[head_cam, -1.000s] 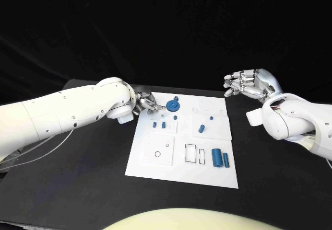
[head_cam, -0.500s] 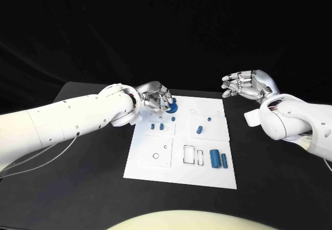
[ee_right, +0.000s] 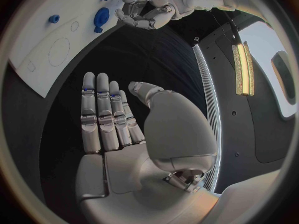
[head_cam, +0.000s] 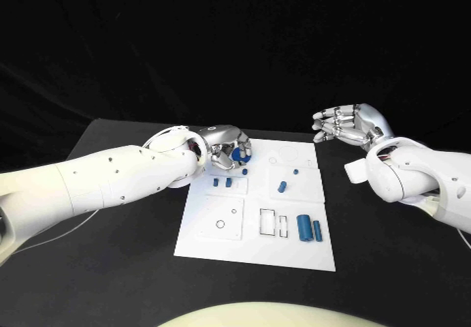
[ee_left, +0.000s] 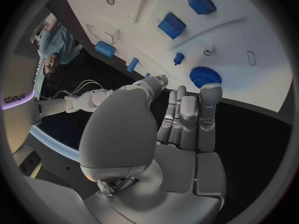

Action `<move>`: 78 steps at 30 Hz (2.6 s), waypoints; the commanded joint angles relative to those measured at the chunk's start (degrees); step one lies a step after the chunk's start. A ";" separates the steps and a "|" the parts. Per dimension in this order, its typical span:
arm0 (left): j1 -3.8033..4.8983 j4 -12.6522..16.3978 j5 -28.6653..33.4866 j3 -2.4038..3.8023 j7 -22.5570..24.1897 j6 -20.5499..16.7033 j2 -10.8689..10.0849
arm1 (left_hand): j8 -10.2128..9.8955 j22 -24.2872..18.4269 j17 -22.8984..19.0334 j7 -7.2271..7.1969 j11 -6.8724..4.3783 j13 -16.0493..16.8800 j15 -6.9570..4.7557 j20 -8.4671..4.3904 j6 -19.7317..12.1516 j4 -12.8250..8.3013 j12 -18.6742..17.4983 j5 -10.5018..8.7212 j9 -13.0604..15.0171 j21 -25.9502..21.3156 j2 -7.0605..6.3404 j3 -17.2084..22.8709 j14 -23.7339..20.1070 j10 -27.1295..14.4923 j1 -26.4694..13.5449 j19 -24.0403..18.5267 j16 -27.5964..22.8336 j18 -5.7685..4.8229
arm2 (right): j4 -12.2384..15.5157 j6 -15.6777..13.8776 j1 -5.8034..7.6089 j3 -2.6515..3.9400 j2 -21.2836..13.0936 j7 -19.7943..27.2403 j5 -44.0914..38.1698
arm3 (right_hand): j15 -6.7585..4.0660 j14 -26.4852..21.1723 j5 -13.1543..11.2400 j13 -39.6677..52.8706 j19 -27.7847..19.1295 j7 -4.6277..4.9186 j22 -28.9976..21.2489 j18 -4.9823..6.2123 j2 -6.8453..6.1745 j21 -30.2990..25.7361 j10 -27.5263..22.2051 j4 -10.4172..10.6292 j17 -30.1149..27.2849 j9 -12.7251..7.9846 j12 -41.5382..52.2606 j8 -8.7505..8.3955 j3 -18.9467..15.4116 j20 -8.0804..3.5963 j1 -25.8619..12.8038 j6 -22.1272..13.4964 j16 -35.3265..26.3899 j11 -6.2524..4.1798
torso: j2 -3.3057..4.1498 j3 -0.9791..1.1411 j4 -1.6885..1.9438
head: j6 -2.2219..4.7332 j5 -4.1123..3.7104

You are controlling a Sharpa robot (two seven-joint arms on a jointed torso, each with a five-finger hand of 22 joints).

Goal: Assemble the parts on the task board

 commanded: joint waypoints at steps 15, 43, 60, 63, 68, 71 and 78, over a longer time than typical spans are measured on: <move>-0.14 -1.08 -12.42 -0.05 -4.87 7.94 2.60 | -3.23 10.00 3.80 -1.10 -1.24 -5.99 -2.26 -1.97 2.72 0.45 -6.37 -2.42 -3.32 8.84 -0.28 -0.18 6.12 1.53 0.55 5.11 7.75 -2.64 | 0.06 0.76 -0.19 0.01 0.20 0.45 -0.65 | 0.01 -0.39 0.06 -0.14 -0.34 0.20 -0.15 0.60 -0.15 -0.43 0.09 -0.07 0.00 -0.05 -0.35 -0.26 0.06 0.08 0.18 -0.18 -0.33 0.29 | 0.03 0.08 -0.01 | -0.25 0.19; -0.74 -2.39 -13.88 -0.04 -5.94 10.37 4.40 | -3.20 14.55 3.77 -0.89 -1.44 -8.31 -2.27 -1.99 8.20 -1.29 -8.28 -6.74 -4.27 12.41 2.60 4.19 7.40 8.83 2.95 7.56 9.44 -3.56 | 0.24 0.95 -0.20 0.02 0.58 0.24 -0.82 | 0.08 -0.44 0.11 -0.19 -0.40 0.26 -0.25 0.60 0.01 -0.51 0.06 0.13 0.00 -0.08 -0.48 -0.32 0.11 0.15 -0.02 -0.25 -0.41 0.35 | 0.01 0.06 0.09 | -0.70 -0.30; -1.03 -2.80 -12.72 -0.03 -5.34 9.58 4.79 | -4.65 15.23 3.24 -0.28 -0.93 -9.74 -1.61 -1.61 8.22 -1.83 -11.49 -7.04 -5.08 12.92 2.18 5.59 7.46 9.76 1.09 7.75 9.70 -3.72 | 0.40 0.87 -0.20 0.02 0.59 0.15 -0.92 | 0.09 -0.43 0.15 -0.21 -0.41 0.26 -0.28 0.61 0.09 -0.53 0.09 0.23 0.01 -0.07 -0.52 -0.32 0.14 0.18 -0.11 -0.23 -0.43 0.36 | -0.04 0.06 0.14 | -0.91 -0.45; -1.04 -2.84 -12.38 -0.04 -5.25 9.37 4.77 | -5.11 15.17 2.94 -0.11 -0.70 -10.11 -1.33 -1.31 8.05 -1.67 -12.37 -7.27 -5.32 12.85 1.63 5.47 7.38 9.83 0.21 7.67 9.67 -3.69 | 0.43 0.83 -0.20 0.02 0.57 0.15 -0.93 | 0.09 -0.43 0.15 -0.21 -0.41 0.26 -0.28 0.61 0.09 -0.53 0.09 0.23 0.01 -0.07 -0.52 -0.32 0.14 0.18 -0.11 -0.23 -0.43 0.36 | -0.05 0.05 0.16 | -0.89 -0.46; -1.06 -2.86 -12.04 -0.04 -5.28 8.57 4.79 | -5.41 15.42 2.92 0.00 -0.61 -10.45 -0.92 -0.96 8.30 -1.56 -13.19 -7.35 -5.52 13.02 1.53 5.58 7.43 10.31 -0.36 7.79 9.83 -3.74 | 0.48 0.82 -0.20 0.02 0.54 0.14 -0.95 | 0.09 -0.41 0.17 -0.21 -0.40 0.25 -0.30 0.61 0.12 -0.53 0.14 0.27 0.02 -0.07 -0.52 -0.31 0.14 0.18 -0.16 -0.19 -0.43 0.35 | -0.07 0.05 0.15 | -0.77 -0.43; -1.07 -2.92 -11.93 -0.05 -5.27 7.65 4.79 | -5.27 15.73 3.09 0.06 -0.64 -10.54 -0.78 -0.80 9.00 -1.92 -13.45 -7.28 -5.50 13.27 1.98 6.12 7.57 11.12 0.03 7.99 10.04 -3.79 | 0.49 0.81 -0.20 0.02 0.53 0.14 -0.96 | 0.09 -0.41 0.17 -0.21 -0.40 0.25 -0.30 0.61 0.12 -0.53 0.14 0.27 0.02 -0.07 -0.52 -0.31 0.14 0.18 -0.16 -0.19 -0.43 0.35 | -0.07 0.04 0.17 | -0.73 -0.39; -1.13 -2.90 -10.59 -0.05 -4.85 5.27 4.65 | -5.23 16.27 3.18 0.41 -0.40 -10.81 -0.42 -0.53 9.96 -2.11 -14.30 -7.31 -5.55 13.70 2.14 6.61 7.75 12.39 -0.40 8.34 10.31 -3.90 | 0.48 0.76 -0.20 0.02 0.54 0.14 -0.99 | 0.09 -0.41 0.17 -0.21 -0.40 0.25 -0.30 0.61 0.12 -0.53 0.14 0.27 0.02 -0.07 -0.52 -0.31 0.14 0.18 -0.16 -0.19 -0.43 0.35 | -0.08 0.04 0.10 | -0.57 -0.25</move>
